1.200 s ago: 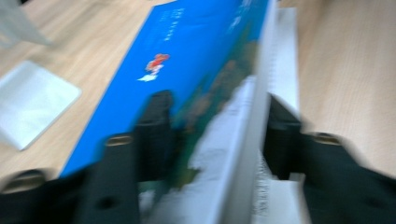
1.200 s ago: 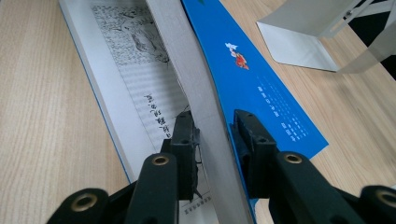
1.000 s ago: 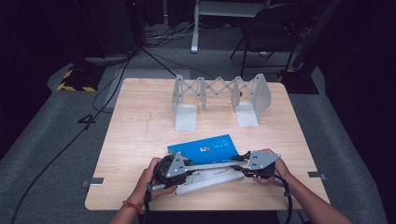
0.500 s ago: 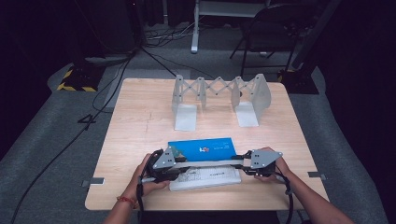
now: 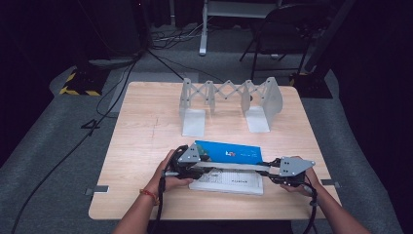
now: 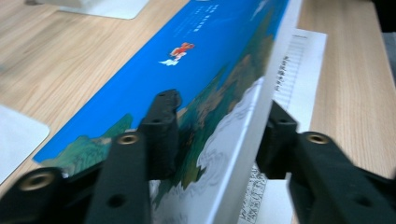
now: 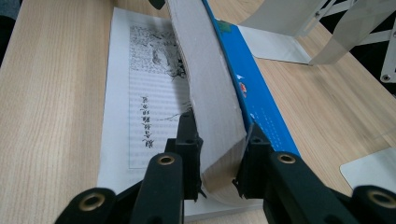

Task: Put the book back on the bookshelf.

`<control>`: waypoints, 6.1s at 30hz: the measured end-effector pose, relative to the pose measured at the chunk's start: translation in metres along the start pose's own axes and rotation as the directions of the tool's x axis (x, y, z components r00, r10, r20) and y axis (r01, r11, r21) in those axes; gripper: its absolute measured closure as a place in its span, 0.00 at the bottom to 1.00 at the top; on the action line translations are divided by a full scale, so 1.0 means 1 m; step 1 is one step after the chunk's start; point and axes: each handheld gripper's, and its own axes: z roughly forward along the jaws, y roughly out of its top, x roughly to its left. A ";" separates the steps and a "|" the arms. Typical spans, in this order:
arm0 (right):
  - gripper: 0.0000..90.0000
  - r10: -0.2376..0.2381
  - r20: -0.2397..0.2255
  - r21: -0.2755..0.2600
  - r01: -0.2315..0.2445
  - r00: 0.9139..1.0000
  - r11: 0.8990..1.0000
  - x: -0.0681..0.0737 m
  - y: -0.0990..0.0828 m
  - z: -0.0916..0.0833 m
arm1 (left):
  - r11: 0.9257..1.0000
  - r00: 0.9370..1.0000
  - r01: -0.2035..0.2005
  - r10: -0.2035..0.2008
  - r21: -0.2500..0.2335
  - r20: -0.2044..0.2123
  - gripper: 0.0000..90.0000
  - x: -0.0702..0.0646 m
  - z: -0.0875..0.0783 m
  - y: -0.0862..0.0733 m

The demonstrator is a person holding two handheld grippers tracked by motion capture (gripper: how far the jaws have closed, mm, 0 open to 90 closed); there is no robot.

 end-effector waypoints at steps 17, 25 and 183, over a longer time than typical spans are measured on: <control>0.83 -0.059 -0.004 0.035 0.059 0.998 0.998 0.009 0.015 0.003 | 0.991 0.979 -0.066 0.087 0.117 -0.182 0.35 -0.053 -0.002 0.029; 0.83 -0.081 -0.013 0.038 0.081 0.997 0.996 0.014 0.021 0.008 | 0.984 0.978 -0.033 0.067 0.174 -0.196 0.61 -0.044 0.010 0.013; 0.53 0.202 0.077 -0.266 -0.175 0.976 0.948 -0.007 0.089 0.001 | 0.928 0.990 0.142 -0.134 -0.344 0.047 0.81 -0.040 -0.008 0.018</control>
